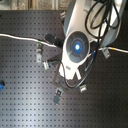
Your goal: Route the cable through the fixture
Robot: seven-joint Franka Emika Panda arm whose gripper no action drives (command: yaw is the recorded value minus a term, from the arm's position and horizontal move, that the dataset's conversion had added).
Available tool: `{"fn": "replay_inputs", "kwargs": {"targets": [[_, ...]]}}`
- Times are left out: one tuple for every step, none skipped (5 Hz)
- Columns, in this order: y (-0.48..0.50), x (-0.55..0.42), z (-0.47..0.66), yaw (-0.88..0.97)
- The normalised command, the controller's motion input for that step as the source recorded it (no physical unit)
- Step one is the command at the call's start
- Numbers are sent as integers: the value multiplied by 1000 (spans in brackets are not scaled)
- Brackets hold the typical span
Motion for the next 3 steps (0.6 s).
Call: {"fn": "replay_inputs", "kwargs": {"targets": [[199,-158,316,494],[0,46,-1,86],[317,192,356,200]]}}
